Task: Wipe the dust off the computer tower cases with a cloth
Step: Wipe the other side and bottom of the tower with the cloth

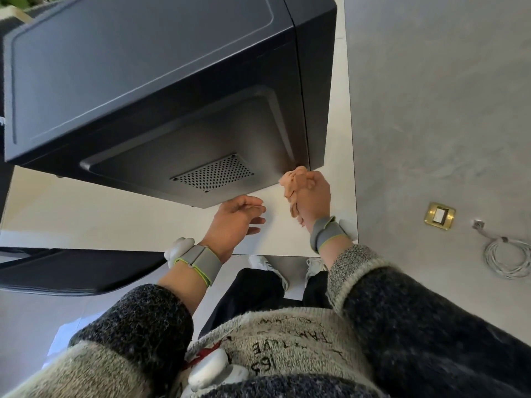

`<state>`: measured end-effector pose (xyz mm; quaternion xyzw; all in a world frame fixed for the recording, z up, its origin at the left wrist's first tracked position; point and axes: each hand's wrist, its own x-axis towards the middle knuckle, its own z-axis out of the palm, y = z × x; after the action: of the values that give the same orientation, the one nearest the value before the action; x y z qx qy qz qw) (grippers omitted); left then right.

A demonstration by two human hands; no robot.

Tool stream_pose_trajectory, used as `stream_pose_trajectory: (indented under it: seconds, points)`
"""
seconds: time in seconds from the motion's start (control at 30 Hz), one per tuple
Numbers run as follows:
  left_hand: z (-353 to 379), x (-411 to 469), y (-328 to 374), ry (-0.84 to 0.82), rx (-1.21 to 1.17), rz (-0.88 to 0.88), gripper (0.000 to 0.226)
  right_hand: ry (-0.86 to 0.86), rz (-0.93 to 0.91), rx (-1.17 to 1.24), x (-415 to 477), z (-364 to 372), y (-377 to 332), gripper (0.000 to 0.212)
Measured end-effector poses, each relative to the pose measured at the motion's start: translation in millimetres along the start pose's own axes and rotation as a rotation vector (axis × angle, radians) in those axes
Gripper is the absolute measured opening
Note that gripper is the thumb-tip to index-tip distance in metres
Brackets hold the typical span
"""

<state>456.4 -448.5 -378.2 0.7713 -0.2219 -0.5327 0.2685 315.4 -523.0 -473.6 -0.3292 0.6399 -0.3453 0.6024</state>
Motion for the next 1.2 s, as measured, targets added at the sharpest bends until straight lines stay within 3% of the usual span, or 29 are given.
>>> stream_pose_trajectory:
  seconds: [0.17,0.27,0.4,0.53,0.63,0.7,0.77,0.87,0.97,1.07,1.13,1.2]
  points:
    - [-2.2,0.7,-3.5,-0.005,0.018,-0.015,0.016,-0.066,0.121,-0.142,6.9,6.7,-3.8,0.046]
    - [-5.4,1.5,-4.8,-0.011,0.021,-0.022,0.017,-0.065,0.098,0.017,14.0,-3.3,-1.9,0.046]
    - [-7.6,-1.9,-8.7,-0.009,0.011,-0.022,0.017,0.217,0.185,0.196,30.4,-11.3,4.7,0.032]
    - [-14.1,-4.2,-15.6,0.022,-0.002,-0.028,0.017,0.052,0.328,0.42,17.1,24.0,-9.2,0.024]
    - [-20.1,-4.1,-19.7,0.058,-0.027,-0.033,0.016,-0.097,0.306,0.333,-8.3,51.7,-7.2,0.011]
    - [-22.1,-3.6,-20.5,0.062,-0.036,-0.037,0.016,-0.252,0.286,0.238,-18.1,56.4,-3.2,0.013]
    - [-22.4,-3.2,-21.2,0.059,-0.057,-0.036,0.017,-0.314,0.289,0.219,-12.3,42.4,1.8,0.028]
    - [-24.4,-5.0,-23.3,0.061,-0.082,-0.032,0.018,-0.216,0.324,0.406,4.1,11.5,-3.1,0.027]
    - [-28.7,-8.1,-30.2,0.065,-0.105,-0.049,0.02,0.135,0.21,0.332,23.4,-4.5,-12.9,0.041]
    - [-37.5,-13.7,-39.2,0.088,-0.137,-0.069,0.02,0.266,0.237,0.206,30.3,13.3,-17.9,0.031]
    - [-47.2,-16.9,-46.3,0.105,-0.165,-0.075,0.021,0.2,0.231,0.109,21.7,34.7,-12.3,0.022]
    - [-60.3,-19.2,-53.6,0.124,-0.186,-0.079,0.02,0.003,0.292,0.058,4.4,60.7,-2.5,0.025]
